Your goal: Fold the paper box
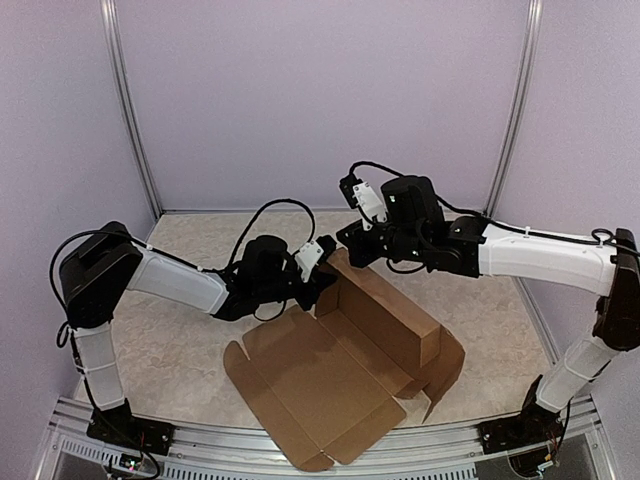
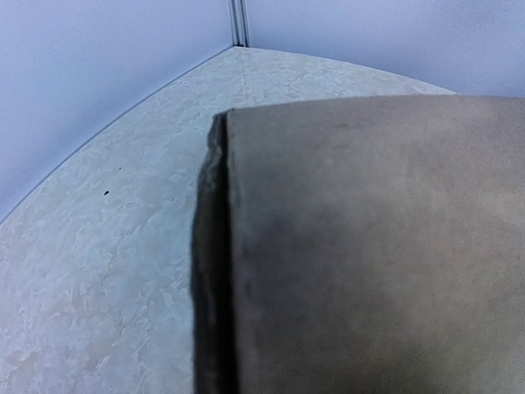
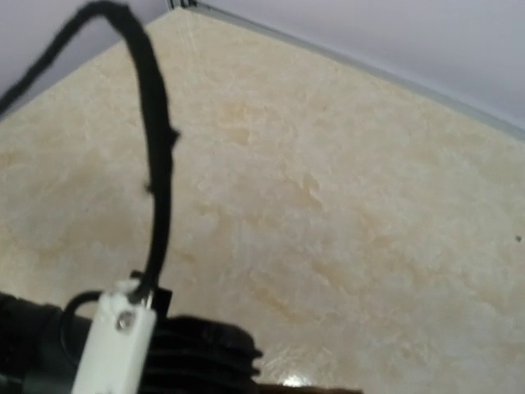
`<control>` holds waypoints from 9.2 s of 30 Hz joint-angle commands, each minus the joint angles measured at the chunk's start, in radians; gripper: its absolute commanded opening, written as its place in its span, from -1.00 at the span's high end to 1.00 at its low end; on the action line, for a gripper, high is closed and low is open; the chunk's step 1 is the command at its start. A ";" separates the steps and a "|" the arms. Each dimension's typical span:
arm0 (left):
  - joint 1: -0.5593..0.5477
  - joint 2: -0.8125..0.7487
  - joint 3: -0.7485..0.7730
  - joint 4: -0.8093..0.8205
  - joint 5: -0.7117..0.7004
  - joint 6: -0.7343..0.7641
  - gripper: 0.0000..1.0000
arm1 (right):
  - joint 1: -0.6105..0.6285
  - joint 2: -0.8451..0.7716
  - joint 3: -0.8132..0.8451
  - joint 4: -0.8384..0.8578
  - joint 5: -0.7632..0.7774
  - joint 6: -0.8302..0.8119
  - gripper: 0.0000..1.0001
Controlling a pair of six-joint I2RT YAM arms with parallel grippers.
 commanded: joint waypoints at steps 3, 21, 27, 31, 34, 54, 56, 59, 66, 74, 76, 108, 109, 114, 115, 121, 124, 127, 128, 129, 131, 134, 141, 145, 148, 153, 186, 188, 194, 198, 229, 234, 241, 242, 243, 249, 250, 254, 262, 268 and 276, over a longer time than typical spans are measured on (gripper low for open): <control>0.020 0.032 0.007 0.025 0.062 -0.038 0.83 | -0.007 0.043 -0.044 0.042 -0.017 0.034 1.00; 0.027 0.036 -0.088 0.176 0.064 -0.098 0.65 | -0.007 0.122 -0.071 0.041 -0.080 0.063 1.00; 0.028 0.039 -0.116 0.218 0.044 -0.111 0.60 | -0.007 0.130 -0.073 0.037 -0.102 0.075 1.00; 0.028 0.045 -0.135 0.256 0.012 -0.120 0.58 | -0.006 0.130 -0.069 0.031 -0.106 0.078 1.00; 0.028 0.056 -0.126 0.268 -0.003 -0.128 0.58 | -0.007 0.130 -0.068 0.028 -0.105 0.079 1.00; 0.018 0.101 -0.098 0.285 -0.029 -0.133 1.00 | -0.005 0.121 -0.081 0.029 -0.106 0.085 1.00; 0.017 0.098 -0.099 0.281 -0.029 -0.132 0.94 | -0.004 0.122 -0.084 0.033 -0.105 0.087 1.00; 0.016 0.099 -0.102 0.282 -0.036 -0.134 0.77 | -0.005 0.122 -0.087 0.037 -0.105 0.091 1.00; 0.018 0.090 -0.119 0.307 -0.046 -0.137 0.60 | -0.004 0.121 -0.093 0.038 -0.106 0.100 1.00; 0.026 0.086 -0.110 0.317 -0.037 -0.145 0.55 | -0.001 0.122 -0.094 0.044 -0.106 0.101 1.00; 0.028 0.085 -0.104 0.313 -0.030 -0.145 0.68 | -0.001 0.121 -0.094 0.041 -0.105 0.101 1.00; 0.114 0.033 -0.035 0.069 -0.125 -0.421 1.00 | -0.001 -0.172 -0.124 -0.155 0.073 0.042 -0.14; 0.120 0.030 -0.047 0.082 -0.130 -0.438 1.00 | -0.002 -0.196 -0.135 -0.168 0.092 0.036 -0.18; 0.133 -0.004 -0.100 0.093 -0.184 -0.471 1.00 | -0.002 -0.311 -0.172 -0.249 0.194 0.022 -0.37; 0.133 -0.016 -0.105 0.085 -0.196 -0.471 1.00 | -0.003 -0.333 -0.180 -0.263 0.209 0.021 -0.41; 0.130 -0.071 -0.148 0.027 -0.310 -0.480 1.00 | -0.003 -0.439 -0.205 -0.346 0.284 0.027 -0.49; 0.128 -0.108 -0.177 0.010 -0.380 -0.491 1.00 | -0.003 -0.482 -0.209 -0.380 0.308 0.031 -0.52; 0.122 -0.141 -0.198 -0.004 -0.434 -0.494 1.00 | -0.005 -0.514 -0.225 -0.406 0.331 0.036 -0.55; 0.115 -0.149 -0.204 -0.010 -0.452 -0.491 1.00 | -0.006 -0.523 -0.231 -0.413 0.332 0.041 -0.56; 0.110 -0.163 -0.210 -0.013 -0.466 -0.487 1.00 | -0.007 -0.530 -0.239 -0.421 0.328 0.046 -0.56; 0.101 -0.177 -0.221 -0.018 -0.486 -0.476 1.00 | -0.009 -0.541 -0.253 -0.432 0.318 0.053 -0.56; 0.091 -0.196 -0.243 -0.021 -0.510 -0.475 1.00 | -0.012 -0.548 -0.277 -0.450 0.316 0.063 -0.56; 0.091 -0.237 -0.315 -0.013 -0.550 -0.503 1.00 | -0.096 -0.583 -0.380 -0.411 0.215 0.099 -0.54; 0.093 -0.260 -0.326 -0.046 -0.563 -0.507 1.00 | -0.144 -0.588 -0.413 -0.364 0.137 0.109 -0.54; 0.101 -0.267 -0.330 -0.066 -0.552 -0.529 1.00 | -0.208 -0.584 -0.444 -0.321 0.067 0.119 -0.54; 0.103 -0.289 -0.346 -0.063 -0.528 -0.554 1.00 | -0.276 -0.558 -0.483 -0.226 -0.044 0.141 -0.50; 0.097 -0.321 -0.315 -0.127 -0.512 -0.585 1.00 | -0.334 -0.306 -0.515 0.072 -0.451 0.197 0.24; 0.096 -0.319 -0.313 -0.127 -0.513 -0.585 1.00 | -0.323 -0.299 -0.510 0.074 -0.448 0.197 0.26; 0.094 -0.320 -0.299 -0.142 -0.516 -0.584 1.00 | -0.282 -0.269 -0.495 0.084 -0.432 0.194 0.30; 0.091 -0.325 -0.293 -0.163 -0.520 -0.590 1.00 | -0.253 -0.246 -0.485 0.088 -0.412 0.182 0.26; 0.050 -0.336 -0.257 -0.246 -0.611 -0.551 1.00 | -0.112 -0.365 -0.426 -0.112 -0.151 -0.027 0.22; 0.051 -0.336 -0.261 -0.238 -0.599 -0.540 1.00 | -0.112 -0.470 -0.440 -0.191 -0.117 -0.063 0.12; 0.059 -0.343 -0.273 -0.227 -0.577 -0.534 1.00 | -0.120 -0.543 -0.450 -0.246 0.018 -0.086 -0.01; 0.059 -0.343 -0.275 -0.225 -0.574 -0.534 1.00 | -0.125 -0.545 -0.452 -0.251 0.027 -0.085 -0.01; 0.059 -0.345 -0.276 -0.223 -0.573 -0.534 1.00 | -0.133 -0.546 -0.453 -0.253 0.035 -0.084 -0.01; 0.060 -0.347 -0.278 -0.224 -0.561 -0.531 1.00 | -0.208 -0.504 -0.466 -0.229 -0.036 -0.069 -0.01; 0.061 -0.349 -0.278 -0.224 -0.558 -0.531 1.00 | -0.221 -0.490 -0.467 -0.217 -0.064 -0.066 -0.01; 0.062 -0.353 -0.277 -0.223 -0.548 -0.531 1.00 | -0.260 -0.432 -0.470 -0.170 -0.164 -0.061 -0.01; 0.062 -0.367 -0.278 -0.222 -0.524 -0.536 1.00 | -0.287 -0.341 -0.445 -0.091 -0.316 -0.046 -0.01; 0.062 -0.374 -0.278 -0.216 -0.510 -0.529 1.00 | -0.286 -0.278 -0.412 -0.074 -0.405 -0.049 0.02; 0.062 -0.366 -0.263 -0.226 -0.507 -0.530 1.00 | -0.245 -0.238 -0.383 -0.033 -0.429 -0.045 0.08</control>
